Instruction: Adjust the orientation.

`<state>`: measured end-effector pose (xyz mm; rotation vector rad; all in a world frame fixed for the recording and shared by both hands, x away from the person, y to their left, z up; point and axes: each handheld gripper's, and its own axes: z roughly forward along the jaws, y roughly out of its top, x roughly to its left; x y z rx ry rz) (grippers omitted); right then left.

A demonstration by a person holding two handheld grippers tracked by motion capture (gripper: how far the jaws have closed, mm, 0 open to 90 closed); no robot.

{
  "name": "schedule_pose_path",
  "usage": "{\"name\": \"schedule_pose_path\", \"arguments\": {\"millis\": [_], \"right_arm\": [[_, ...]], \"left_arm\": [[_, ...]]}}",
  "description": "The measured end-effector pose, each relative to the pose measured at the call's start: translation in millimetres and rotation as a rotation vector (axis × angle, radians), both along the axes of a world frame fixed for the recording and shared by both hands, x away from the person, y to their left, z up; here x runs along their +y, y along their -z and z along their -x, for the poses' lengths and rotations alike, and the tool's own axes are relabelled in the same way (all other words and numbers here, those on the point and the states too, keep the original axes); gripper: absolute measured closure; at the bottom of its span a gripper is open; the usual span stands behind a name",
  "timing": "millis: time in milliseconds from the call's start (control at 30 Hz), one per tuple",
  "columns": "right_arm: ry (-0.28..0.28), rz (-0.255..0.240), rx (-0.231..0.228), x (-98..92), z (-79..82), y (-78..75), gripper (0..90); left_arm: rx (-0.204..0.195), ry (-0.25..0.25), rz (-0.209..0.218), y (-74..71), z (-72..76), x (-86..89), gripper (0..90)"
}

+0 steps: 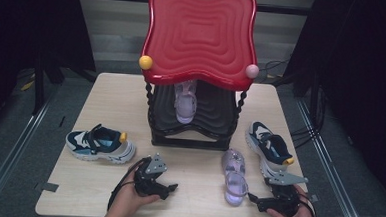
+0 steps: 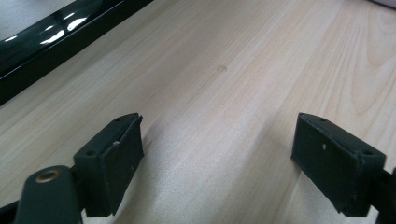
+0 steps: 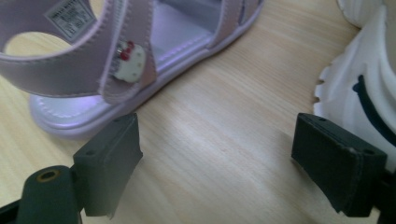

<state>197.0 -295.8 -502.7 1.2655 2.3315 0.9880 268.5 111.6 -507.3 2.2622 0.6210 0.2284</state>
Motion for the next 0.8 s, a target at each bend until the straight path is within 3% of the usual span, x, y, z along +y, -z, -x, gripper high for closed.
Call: {"name": "schedule_pose_path", "arguments": {"millis": [467,800], "right_arm": [[0.046,-0.019,-0.033,-0.6,5.8,-31.0,22.3],[0.062,-0.1,-0.104,6.1,1.2,-56.8,36.2]], "left_arm": [[0.001,0.005,0.0,0.1,0.0,-0.3,14.8],[-0.001,0.002,-0.002,0.0,0.1,-0.2,14.8]]}}
